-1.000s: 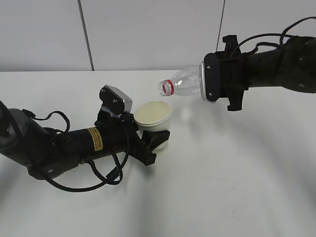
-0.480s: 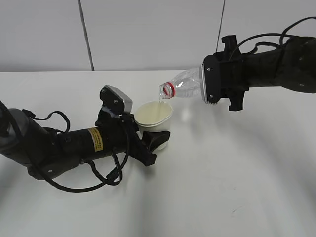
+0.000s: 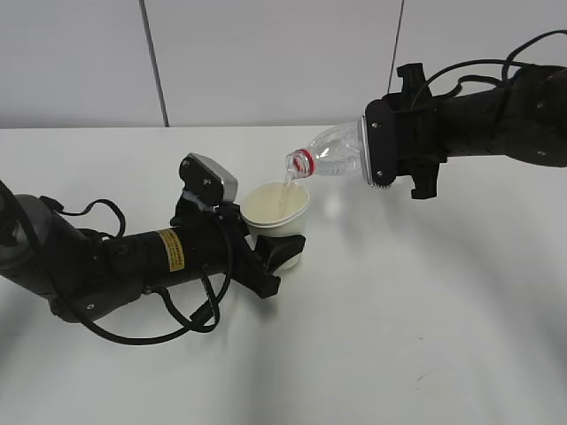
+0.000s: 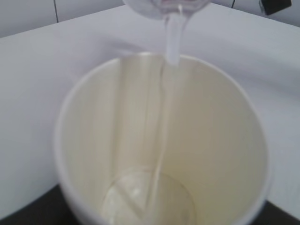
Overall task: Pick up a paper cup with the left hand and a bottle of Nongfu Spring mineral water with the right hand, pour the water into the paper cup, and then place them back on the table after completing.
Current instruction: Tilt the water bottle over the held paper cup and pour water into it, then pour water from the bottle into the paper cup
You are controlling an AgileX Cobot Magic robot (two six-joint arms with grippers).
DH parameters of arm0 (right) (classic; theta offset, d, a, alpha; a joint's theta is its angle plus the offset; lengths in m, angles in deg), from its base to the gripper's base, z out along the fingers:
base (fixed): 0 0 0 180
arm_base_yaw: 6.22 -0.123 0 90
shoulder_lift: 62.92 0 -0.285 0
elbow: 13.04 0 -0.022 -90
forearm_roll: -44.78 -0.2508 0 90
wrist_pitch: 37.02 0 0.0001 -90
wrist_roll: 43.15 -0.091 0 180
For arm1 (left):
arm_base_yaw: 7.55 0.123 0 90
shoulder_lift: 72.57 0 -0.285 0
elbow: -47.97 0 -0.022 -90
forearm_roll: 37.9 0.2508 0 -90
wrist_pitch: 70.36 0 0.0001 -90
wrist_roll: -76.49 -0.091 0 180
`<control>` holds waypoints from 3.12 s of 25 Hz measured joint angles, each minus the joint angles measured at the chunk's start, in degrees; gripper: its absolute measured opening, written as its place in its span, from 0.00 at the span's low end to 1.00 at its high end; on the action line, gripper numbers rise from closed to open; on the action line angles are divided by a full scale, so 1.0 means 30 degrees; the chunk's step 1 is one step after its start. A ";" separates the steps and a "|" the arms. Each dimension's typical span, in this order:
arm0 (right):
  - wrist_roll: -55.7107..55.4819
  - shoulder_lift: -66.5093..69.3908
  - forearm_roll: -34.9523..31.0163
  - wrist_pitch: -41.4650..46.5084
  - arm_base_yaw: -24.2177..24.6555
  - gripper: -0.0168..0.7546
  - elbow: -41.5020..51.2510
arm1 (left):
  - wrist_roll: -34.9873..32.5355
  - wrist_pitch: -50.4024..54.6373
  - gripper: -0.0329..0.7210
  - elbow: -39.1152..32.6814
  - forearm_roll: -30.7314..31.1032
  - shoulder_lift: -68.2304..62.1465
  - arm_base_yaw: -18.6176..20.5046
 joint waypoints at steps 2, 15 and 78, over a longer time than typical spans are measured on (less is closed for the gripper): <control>0.0068 0.0000 0.0000 0.0000 0.0000 0.54 0.0000 | 0.0000 0.0017 0.58 0.0000 0.0000 0.0000 0.0000; 0.0283 0.0000 0.0000 0.0030 0.0000 0.53 -0.0113 | 0.0000 0.0084 0.58 0.0000 0.0016 0.0000 0.0000; 0.1005 0.0000 0.0000 0.0033 0.0000 0.53 -0.0419 | 0.0000 0.0228 0.58 0.0000 0.0143 0.0000 0.0000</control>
